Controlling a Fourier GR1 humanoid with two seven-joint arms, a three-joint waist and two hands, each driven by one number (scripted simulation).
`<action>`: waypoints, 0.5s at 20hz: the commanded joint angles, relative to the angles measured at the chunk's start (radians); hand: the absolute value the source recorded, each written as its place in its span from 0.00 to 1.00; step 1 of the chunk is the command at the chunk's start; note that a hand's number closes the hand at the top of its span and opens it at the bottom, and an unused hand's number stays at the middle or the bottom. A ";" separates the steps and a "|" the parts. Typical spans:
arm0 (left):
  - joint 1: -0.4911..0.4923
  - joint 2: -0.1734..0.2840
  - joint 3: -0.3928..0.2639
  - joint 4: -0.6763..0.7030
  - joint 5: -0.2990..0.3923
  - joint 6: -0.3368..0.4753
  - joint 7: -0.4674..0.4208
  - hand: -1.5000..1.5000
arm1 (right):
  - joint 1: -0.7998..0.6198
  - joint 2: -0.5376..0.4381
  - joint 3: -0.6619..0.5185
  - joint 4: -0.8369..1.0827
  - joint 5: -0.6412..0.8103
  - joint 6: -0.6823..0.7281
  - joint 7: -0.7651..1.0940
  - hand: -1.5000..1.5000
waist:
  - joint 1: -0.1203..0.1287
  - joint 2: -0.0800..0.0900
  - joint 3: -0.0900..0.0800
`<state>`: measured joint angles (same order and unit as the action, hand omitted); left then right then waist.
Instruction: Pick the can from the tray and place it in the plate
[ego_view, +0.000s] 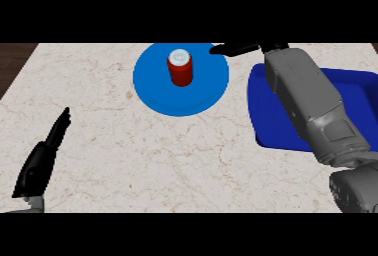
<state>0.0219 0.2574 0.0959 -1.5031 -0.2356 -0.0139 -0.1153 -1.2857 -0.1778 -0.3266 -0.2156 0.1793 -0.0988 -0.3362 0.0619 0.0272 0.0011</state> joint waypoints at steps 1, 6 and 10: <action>0.002 -0.006 0.012 0.005 0.007 0.007 -0.007 0.50 | 0.048 -0.108 -0.045 -0.006 -0.041 0.122 -0.100 0.00 | 0.001 0.003 0.000; 0.027 0.005 0.011 0.009 0.011 -0.016 -0.040 0.50 | 0.108 -0.181 -0.027 0.022 -0.012 0.193 -0.196 0.00 | 0.015 0.006 0.001; -0.028 -0.001 0.006 0.037 0.008 -0.019 -0.013 0.50 | 0.140 -0.229 -0.036 0.040 -0.016 0.259 -0.247 0.00 | 0.008 0.009 0.001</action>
<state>0.0171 0.2569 0.1008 -1.4935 -0.2292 -0.0255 -0.1296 -1.1760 -0.3545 -0.3566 -0.1908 0.1643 0.0986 -0.5338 0.0715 0.0336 0.0022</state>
